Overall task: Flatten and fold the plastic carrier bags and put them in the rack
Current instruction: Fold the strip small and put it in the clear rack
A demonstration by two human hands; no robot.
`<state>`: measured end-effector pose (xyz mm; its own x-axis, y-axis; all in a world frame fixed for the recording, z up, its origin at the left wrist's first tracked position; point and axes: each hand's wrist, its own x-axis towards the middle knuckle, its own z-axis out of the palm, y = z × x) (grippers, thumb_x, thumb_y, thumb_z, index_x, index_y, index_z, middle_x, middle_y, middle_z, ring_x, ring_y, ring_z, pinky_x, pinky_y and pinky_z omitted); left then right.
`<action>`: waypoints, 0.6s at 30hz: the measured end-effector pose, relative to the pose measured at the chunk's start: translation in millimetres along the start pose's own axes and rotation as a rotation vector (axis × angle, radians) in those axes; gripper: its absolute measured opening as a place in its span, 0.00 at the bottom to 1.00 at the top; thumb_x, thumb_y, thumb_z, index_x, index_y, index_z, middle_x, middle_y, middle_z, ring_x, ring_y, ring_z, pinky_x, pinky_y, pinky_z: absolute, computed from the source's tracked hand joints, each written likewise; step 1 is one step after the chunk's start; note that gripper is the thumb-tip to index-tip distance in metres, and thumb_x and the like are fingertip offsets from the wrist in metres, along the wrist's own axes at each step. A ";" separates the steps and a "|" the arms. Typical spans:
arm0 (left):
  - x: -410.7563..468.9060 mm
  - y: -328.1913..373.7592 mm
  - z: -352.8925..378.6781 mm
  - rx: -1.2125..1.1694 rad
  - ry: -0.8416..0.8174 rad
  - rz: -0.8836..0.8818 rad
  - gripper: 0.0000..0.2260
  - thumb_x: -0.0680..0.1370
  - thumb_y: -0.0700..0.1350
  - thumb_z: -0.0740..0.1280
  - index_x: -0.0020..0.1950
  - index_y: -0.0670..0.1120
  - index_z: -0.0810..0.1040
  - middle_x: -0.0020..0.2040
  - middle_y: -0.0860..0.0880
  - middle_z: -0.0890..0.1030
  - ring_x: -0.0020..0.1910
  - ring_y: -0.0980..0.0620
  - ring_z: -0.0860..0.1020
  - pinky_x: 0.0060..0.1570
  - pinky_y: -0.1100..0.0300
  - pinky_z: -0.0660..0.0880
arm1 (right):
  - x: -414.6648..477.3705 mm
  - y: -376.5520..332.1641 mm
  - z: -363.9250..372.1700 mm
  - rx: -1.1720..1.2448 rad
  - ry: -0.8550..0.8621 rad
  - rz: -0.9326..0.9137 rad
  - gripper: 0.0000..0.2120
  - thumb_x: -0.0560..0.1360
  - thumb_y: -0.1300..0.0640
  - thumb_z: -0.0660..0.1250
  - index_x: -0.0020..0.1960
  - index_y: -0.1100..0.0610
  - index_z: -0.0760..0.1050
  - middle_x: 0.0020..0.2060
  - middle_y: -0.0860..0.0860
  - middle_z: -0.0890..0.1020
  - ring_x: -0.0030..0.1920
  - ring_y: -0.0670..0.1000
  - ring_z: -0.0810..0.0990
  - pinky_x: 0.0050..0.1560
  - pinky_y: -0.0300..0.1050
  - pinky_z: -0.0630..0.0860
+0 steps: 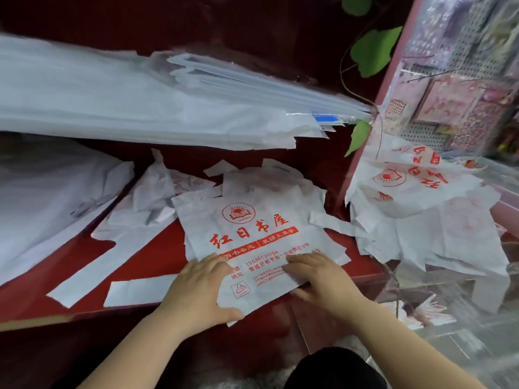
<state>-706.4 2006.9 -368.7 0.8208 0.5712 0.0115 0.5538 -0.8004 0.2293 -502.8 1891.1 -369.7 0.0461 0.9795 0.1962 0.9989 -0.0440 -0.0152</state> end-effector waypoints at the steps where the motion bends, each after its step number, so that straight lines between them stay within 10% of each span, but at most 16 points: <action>1: 0.8 -4.8 -3.8 -0.025 -0.002 0.011 0.34 0.69 0.66 0.64 0.70 0.54 0.60 0.70 0.60 0.59 0.71 0.59 0.56 0.67 0.66 0.50 | 1.6 0.6 1.1 0.034 0.045 -0.026 0.19 0.65 0.43 0.57 0.42 0.50 0.83 0.42 0.46 0.85 0.41 0.46 0.84 0.40 0.43 0.80; 4: 4.3 -21.3 -11.3 -0.216 -0.047 0.001 0.34 0.60 0.72 0.60 0.61 0.56 0.71 0.59 0.66 0.65 0.62 0.62 0.65 0.59 0.71 0.57 | 3.7 -3.4 0.6 0.139 0.090 -0.074 0.14 0.68 0.48 0.60 0.37 0.51 0.83 0.38 0.45 0.85 0.36 0.47 0.83 0.34 0.40 0.79; 8: 10.8 -37.1 -22.1 -0.555 0.006 -0.112 0.04 0.73 0.56 0.66 0.40 0.60 0.74 0.45 0.63 0.77 0.45 0.66 0.74 0.46 0.70 0.71 | 7.8 -19.5 -15.9 0.342 0.083 -0.055 0.19 0.72 0.40 0.61 0.44 0.53 0.82 0.39 0.42 0.83 0.41 0.42 0.79 0.45 0.33 0.73; 13: 49.9 -63.0 -36.3 -0.519 0.404 -0.400 0.08 0.77 0.45 0.64 0.54 0.45 0.79 0.52 0.50 0.80 0.48 0.53 0.75 0.45 0.64 0.65 | 78.9 14.8 -38.0 0.595 0.192 0.449 0.12 0.75 0.57 0.66 0.56 0.60 0.77 0.50 0.50 0.81 0.49 0.47 0.78 0.49 0.32 0.70; 18: 104.6 -87.4 -34.9 -0.403 0.231 -0.564 0.21 0.77 0.52 0.63 0.66 0.43 0.69 0.63 0.43 0.74 0.60 0.43 0.73 0.55 0.56 0.69 | 145.0 42.8 -12.0 0.480 0.000 0.690 0.19 0.77 0.58 0.63 0.65 0.62 0.69 0.61 0.59 0.75 0.59 0.58 0.75 0.54 0.45 0.71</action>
<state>-673.9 2142.9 -353.5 0.3501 0.9365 -0.0192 0.7525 -0.2690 0.6012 -453.3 2028.9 -330.0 0.6459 0.7634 -0.0098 0.6355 -0.5448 -0.5471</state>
